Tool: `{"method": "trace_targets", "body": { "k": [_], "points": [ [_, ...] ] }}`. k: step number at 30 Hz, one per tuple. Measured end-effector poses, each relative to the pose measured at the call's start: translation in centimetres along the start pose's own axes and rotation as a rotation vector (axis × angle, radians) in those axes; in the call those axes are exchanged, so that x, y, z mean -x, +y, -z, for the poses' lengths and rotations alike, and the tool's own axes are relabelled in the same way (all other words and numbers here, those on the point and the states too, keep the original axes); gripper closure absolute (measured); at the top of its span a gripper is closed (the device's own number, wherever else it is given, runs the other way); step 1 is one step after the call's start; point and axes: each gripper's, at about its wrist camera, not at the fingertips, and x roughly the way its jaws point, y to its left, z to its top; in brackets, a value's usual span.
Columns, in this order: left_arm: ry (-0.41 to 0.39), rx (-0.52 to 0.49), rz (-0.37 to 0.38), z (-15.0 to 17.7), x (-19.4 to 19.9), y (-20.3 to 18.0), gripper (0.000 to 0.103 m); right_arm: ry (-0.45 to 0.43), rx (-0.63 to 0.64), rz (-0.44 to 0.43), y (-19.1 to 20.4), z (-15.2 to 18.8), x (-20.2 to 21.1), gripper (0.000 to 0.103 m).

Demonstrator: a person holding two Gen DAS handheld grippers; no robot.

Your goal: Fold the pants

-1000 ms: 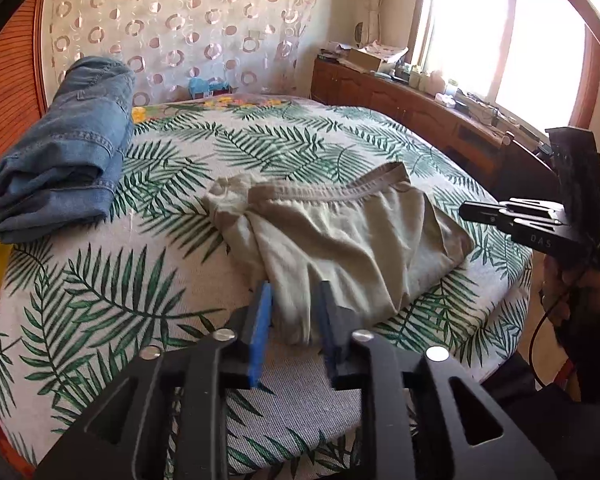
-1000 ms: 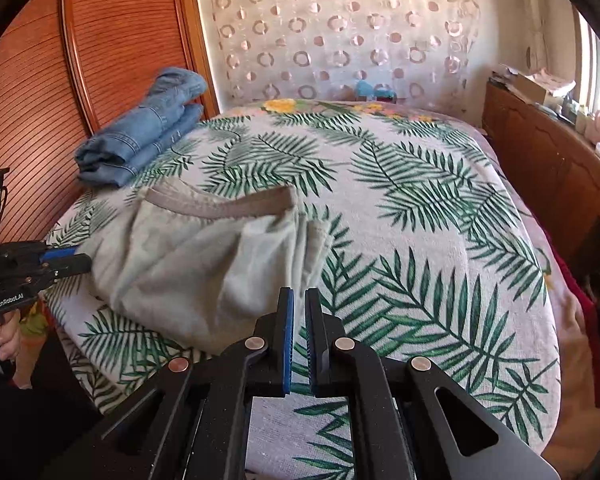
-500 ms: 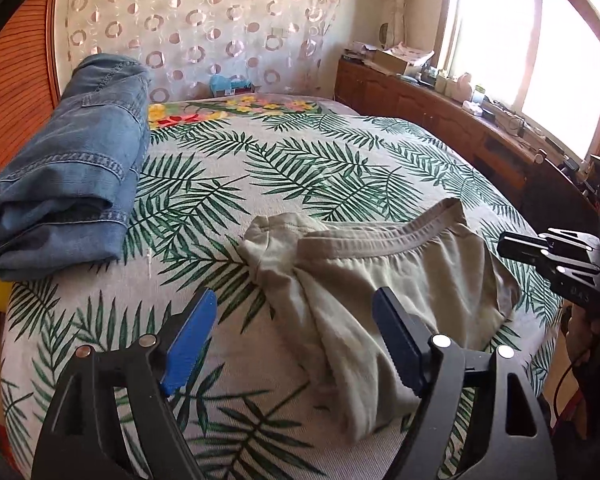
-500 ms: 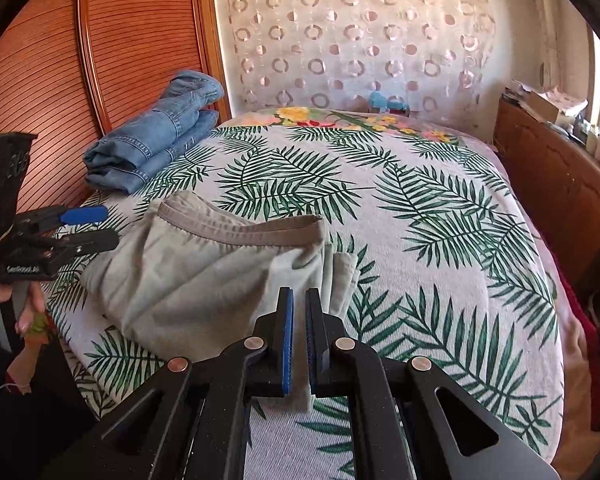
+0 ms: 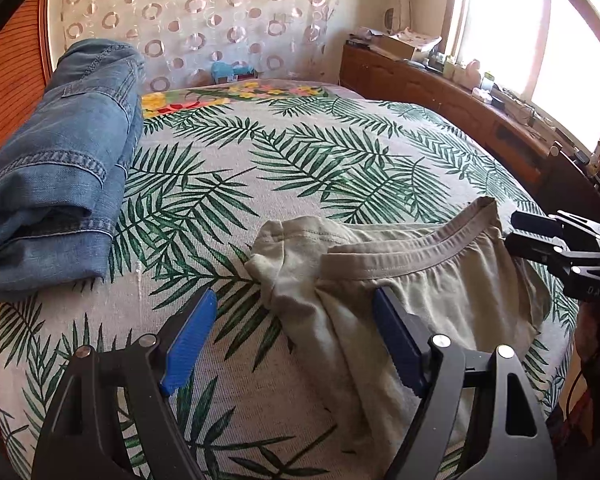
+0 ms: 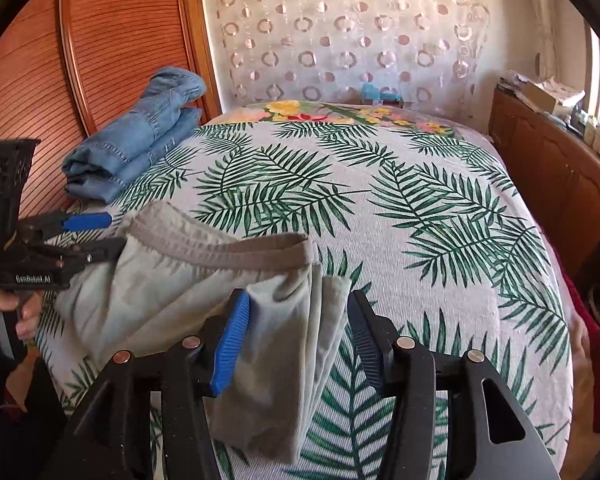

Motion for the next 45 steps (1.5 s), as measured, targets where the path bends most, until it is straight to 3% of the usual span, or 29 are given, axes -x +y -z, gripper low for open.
{"method": "trace_targets", "body": {
  "k": [14,25,31,34,38,40,42,44,45],
  "points": [
    [0.014,-0.006,0.003,0.3,-0.8,0.0,0.022,0.071,-0.006,0.026,-0.3,-0.5,-2.9,0.047],
    [0.011,-0.004,0.004,0.2,-0.9,0.1,0.022,0.070,-0.018,0.000,-0.4,-0.8,-3.5,0.048],
    [0.011,-0.005,0.002,0.2,-0.9,0.1,0.022,0.063,-0.016,-0.005,-0.4,-0.6,-3.3,0.055],
    [0.010,-0.003,0.004,0.2,-0.9,0.1,0.022,0.057,-0.010,-0.007,-0.3,-0.5,-3.2,0.064],
    [0.000,-0.009,0.039,0.1,-0.9,0.1,0.043,0.056,0.002,-0.022,-0.1,-0.3,-3.1,0.079],
    [0.001,-0.008,0.065,0.0,-0.9,0.1,0.053,0.056,0.002,-0.027,0.0,-0.2,-3.1,0.082],
    [0.006,0.002,0.082,-0.2,-0.9,0.1,0.056,0.056,-0.002,-0.032,-0.1,-0.2,-3.1,0.085],
    [0.011,0.010,0.111,-0.3,-1.0,0.1,0.074,0.054,-0.005,-0.035,-0.2,-0.2,-3.0,0.087],
    [0.012,0.013,0.121,-0.3,-0.9,0.0,0.076,0.052,-0.005,-0.036,-0.1,-0.2,-3.0,0.088]
  ]
}}
